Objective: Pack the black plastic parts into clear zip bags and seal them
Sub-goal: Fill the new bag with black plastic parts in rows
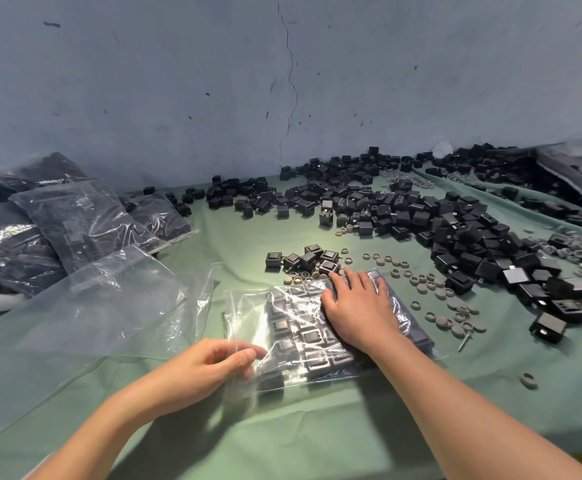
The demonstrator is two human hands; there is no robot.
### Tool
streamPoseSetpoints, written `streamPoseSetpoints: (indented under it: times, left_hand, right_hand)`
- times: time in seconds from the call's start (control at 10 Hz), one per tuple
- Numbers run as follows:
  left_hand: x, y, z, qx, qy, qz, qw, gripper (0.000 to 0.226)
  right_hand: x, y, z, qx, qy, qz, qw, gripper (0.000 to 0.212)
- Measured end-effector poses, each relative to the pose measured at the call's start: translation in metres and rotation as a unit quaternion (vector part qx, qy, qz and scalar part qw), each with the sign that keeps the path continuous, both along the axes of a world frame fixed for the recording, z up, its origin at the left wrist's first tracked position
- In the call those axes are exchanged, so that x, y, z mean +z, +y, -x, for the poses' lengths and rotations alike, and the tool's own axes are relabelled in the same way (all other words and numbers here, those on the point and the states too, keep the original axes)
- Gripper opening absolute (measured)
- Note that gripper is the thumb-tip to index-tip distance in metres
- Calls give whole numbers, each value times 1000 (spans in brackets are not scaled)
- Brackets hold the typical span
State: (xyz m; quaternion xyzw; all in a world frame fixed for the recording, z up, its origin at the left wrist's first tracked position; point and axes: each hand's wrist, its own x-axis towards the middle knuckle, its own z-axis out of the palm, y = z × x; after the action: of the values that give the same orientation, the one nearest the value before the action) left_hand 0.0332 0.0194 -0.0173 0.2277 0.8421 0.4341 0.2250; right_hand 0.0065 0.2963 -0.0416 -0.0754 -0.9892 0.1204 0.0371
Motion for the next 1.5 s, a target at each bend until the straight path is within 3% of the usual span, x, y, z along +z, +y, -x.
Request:
streamPoseSetpoints:
  times: [0.1,0.2,0.3,0.4,0.7,1.1,1.3,1.5]
  left_hand:
    - [0,3,2,-32,16,46,998,53]
    - [-2,5,2,-47,84,97,991,57]
    - [-3,4,2,-12,106,104,989,21]
    - [-2,5,2,-11,109,102,989,17]
    - [-3,9,-5,11,112,31,993,21]
    - [-5,13,-9,-7,24,-37,999,20]
    - [-11,14,-8,12,-14,-75,997,30]
    - [-7,10,9,157,31,-151,976,42]
  right_hand:
    - [0,0,1,0,-3,1,1000,60]
    - [1,-1,1,-1,-1,0,1000,59]
    - [1,-1,-1,-2,0,1,1000,59]
    - [1,0,-1,0,-2,2,1000,59]
    - [2,-1,-2,0,0,3,1000,59]
    - [0,0,0,0,-1,3,1000,60]
    - [-1,0,1,-3,1,-2,1000,59]
    - [1,0,0,-1,0,-2,1000,59]
